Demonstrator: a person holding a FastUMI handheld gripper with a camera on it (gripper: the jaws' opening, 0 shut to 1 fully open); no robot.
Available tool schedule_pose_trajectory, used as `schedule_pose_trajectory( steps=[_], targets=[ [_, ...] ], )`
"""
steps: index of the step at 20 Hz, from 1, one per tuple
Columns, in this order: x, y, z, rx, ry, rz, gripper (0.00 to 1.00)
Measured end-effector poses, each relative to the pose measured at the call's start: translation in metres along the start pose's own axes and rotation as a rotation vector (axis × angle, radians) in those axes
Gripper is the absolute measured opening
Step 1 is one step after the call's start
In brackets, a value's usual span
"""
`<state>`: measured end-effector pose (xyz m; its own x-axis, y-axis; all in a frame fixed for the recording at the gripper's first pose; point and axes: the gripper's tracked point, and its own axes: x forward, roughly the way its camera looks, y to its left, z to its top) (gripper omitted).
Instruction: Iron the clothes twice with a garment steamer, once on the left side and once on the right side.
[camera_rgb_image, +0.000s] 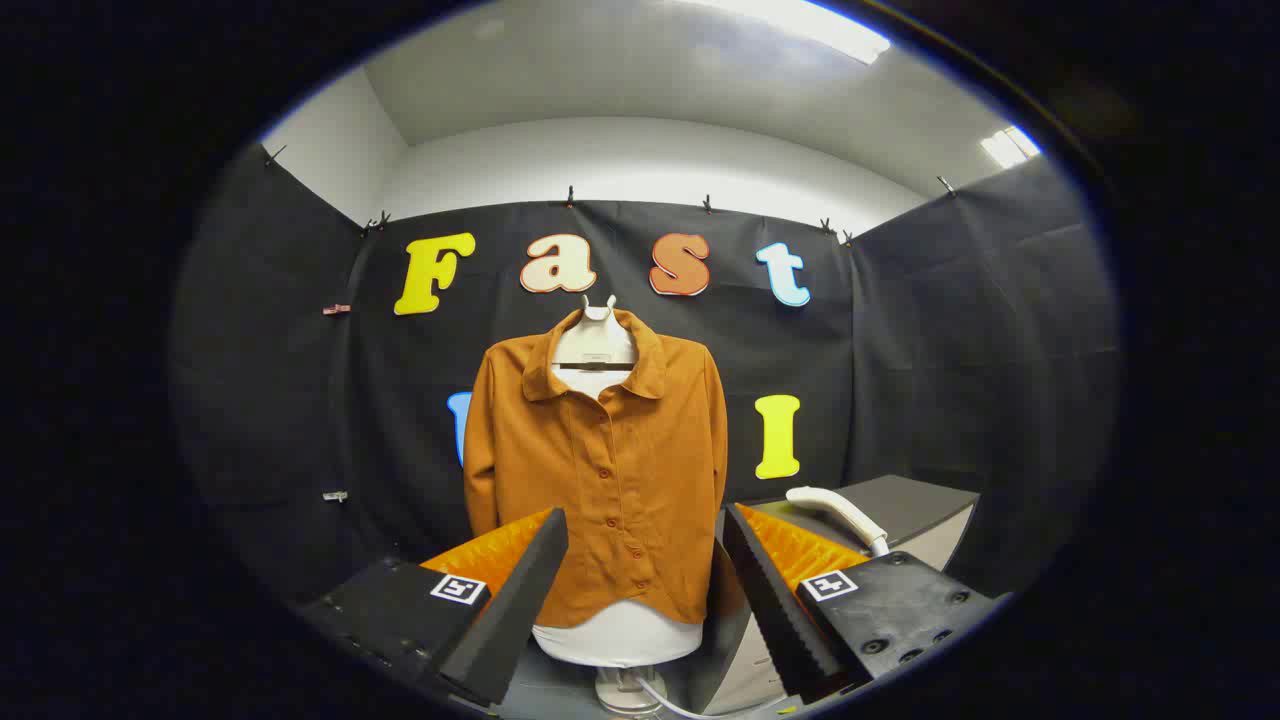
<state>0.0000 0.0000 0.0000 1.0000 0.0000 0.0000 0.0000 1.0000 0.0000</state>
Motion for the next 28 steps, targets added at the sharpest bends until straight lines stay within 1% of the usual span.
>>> schedule_pose_trajectory(
  steps=[6,10,18,24,28],
  targets=[
    [0.006,0.006,0.001,-0.011,-0.001,0.017,0.98],
    [0.007,0.010,0.006,-0.028,-0.025,0.031,0.98],
    [0.011,0.015,0.001,-0.060,-0.022,0.042,0.98],
    [0.013,0.017,-0.001,-0.052,-0.014,0.023,0.98],
    [0.014,0.014,-0.003,-0.039,-0.006,-0.022,0.98]
  ],
)
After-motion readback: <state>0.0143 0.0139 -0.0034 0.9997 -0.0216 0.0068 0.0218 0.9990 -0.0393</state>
